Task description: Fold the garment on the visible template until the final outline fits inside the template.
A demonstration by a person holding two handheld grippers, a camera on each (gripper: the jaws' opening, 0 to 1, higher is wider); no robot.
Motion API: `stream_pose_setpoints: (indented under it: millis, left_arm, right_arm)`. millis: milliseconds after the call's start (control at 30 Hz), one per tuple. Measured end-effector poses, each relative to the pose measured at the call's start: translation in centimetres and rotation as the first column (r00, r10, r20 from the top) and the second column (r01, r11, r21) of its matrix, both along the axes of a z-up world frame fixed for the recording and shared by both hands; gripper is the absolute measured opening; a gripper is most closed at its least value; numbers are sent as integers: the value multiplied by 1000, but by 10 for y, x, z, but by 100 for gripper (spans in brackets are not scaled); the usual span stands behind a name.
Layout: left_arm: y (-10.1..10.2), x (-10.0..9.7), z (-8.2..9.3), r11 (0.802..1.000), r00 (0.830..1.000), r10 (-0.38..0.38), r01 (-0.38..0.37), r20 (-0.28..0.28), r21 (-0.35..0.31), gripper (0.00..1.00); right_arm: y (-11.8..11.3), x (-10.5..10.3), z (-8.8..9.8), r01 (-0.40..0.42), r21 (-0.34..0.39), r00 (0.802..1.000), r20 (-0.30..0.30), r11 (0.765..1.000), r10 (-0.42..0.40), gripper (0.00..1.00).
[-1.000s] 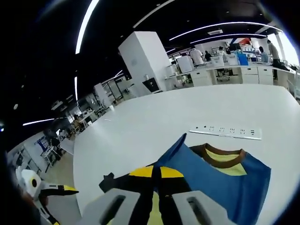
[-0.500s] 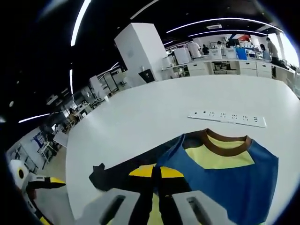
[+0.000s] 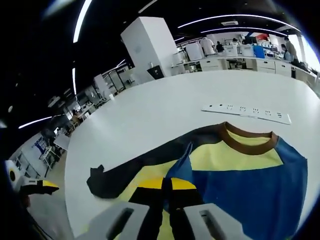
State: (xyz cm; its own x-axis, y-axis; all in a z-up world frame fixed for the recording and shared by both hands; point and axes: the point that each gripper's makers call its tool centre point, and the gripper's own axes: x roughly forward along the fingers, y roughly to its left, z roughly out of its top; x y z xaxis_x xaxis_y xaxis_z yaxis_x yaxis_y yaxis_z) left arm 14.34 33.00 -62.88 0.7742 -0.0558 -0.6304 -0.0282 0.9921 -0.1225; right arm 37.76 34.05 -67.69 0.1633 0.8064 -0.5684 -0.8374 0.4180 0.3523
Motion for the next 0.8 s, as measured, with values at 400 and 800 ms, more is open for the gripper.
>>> stream_pose_setpoints:
  millis: [400,800]
  left_arm:
    - [3,0,-5,1000,1000,1,-1,-16,-1,95]
    - [7,-1,-4,1000,1000,10,-10,-18,4,95]
  right_arm:
    - [3,-4,-24,-5,-27,999,-32,1000,5,0]
    - [12,-18,-29,-31,-13,998,-55,999,30,0]
